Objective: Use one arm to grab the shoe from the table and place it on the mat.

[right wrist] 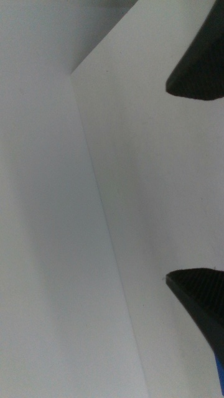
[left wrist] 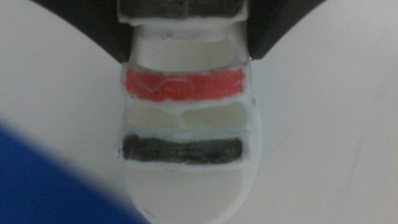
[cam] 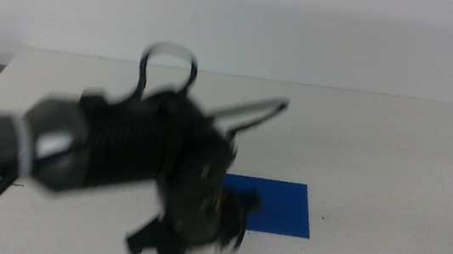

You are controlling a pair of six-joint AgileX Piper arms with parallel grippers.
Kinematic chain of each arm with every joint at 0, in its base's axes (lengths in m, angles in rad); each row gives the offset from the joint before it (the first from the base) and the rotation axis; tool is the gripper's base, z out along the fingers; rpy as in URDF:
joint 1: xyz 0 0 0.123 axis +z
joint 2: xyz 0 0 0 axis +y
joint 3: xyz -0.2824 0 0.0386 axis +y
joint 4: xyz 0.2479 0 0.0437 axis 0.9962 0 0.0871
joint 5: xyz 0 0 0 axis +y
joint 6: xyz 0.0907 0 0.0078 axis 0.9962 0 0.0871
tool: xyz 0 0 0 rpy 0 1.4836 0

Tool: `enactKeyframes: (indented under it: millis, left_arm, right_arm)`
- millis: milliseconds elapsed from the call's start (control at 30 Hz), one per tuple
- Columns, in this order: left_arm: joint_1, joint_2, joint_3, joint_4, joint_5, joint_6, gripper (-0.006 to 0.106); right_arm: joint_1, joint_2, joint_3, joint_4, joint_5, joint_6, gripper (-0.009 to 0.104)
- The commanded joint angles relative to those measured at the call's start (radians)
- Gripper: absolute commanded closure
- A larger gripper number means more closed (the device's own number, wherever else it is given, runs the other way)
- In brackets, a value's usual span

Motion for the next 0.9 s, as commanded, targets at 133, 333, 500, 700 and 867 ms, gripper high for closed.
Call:
enactKeyframes:
  millis: [133,333,500,700,867]
  left_arm:
    - [0.118,0.167,-0.295,-0.017,0.104,0.165,0.096]
    - [0.148,0.398,-0.589,-0.023,0.208,0.222,0.096]
    - [0.148,0.507,-0.751,-0.020,0.268,0.240,0.096]
    - [0.146,0.516,-0.767,-0.042,0.256,0.259,0.096]
    - [0.146,0.516,-0.767,-0.068,0.230,0.259,0.096]
  right_arm:
    - [0.002,-0.005,0.002,-0.007,-0.008,-0.004,0.016]
    - [0.002,-0.005,0.002,-0.007,-0.008,-0.004,0.016]
    - [0.002,-0.005,0.002,-0.007,-0.008,-0.004,0.016]
    - [0.002,-0.005,0.002,-0.007,-0.008,-0.004,0.016]
    - [0.002,-0.005,0.002,-0.007,-0.008,-0.004,0.016]
